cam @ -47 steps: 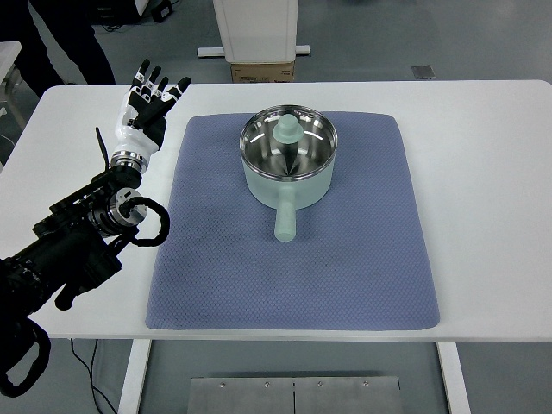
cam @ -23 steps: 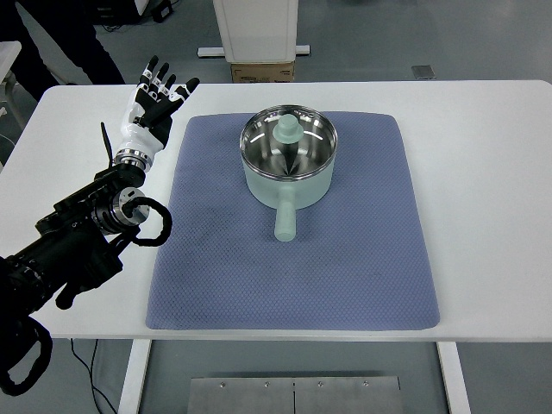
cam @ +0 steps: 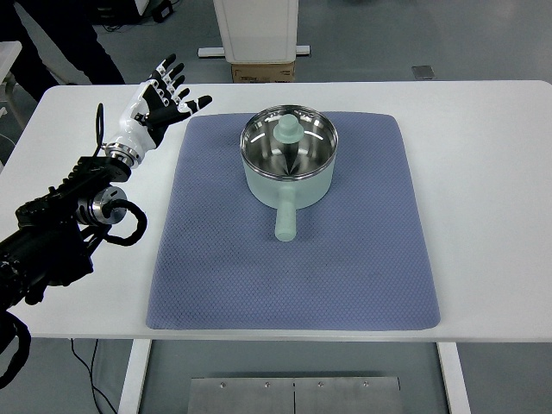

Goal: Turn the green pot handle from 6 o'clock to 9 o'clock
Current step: 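Raise the left hand and swing it over the green saucepan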

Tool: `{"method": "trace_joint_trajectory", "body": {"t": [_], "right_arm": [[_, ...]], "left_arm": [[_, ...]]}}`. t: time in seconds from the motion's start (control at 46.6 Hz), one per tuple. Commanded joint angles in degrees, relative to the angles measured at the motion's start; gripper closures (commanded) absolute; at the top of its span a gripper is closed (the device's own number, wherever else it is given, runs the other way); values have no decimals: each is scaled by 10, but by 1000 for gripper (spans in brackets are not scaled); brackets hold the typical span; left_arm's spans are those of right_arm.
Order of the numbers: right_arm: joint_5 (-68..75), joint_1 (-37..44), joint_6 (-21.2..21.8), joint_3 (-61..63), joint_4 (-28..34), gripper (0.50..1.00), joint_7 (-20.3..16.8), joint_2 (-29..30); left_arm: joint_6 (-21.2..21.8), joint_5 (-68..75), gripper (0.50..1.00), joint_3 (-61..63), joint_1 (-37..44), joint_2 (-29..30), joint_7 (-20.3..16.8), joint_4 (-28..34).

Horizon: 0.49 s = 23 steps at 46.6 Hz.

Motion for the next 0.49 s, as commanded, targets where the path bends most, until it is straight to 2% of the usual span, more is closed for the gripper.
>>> {"method": "trace_joint_trajectory", "body": {"t": [0.0,0.107,0.472], "right_arm": [[0,0,0,0,0,500,0,0],[0,0,0,0,0,500,0,0],[0,0,0,0,0,500,0,0]], "left_arm": [[-24,51,500,0,-11,13,0,0],[-39,115,500,0,-24,34,-1,0],[-40,315,500,1,-69,85,-8,-9]]}}
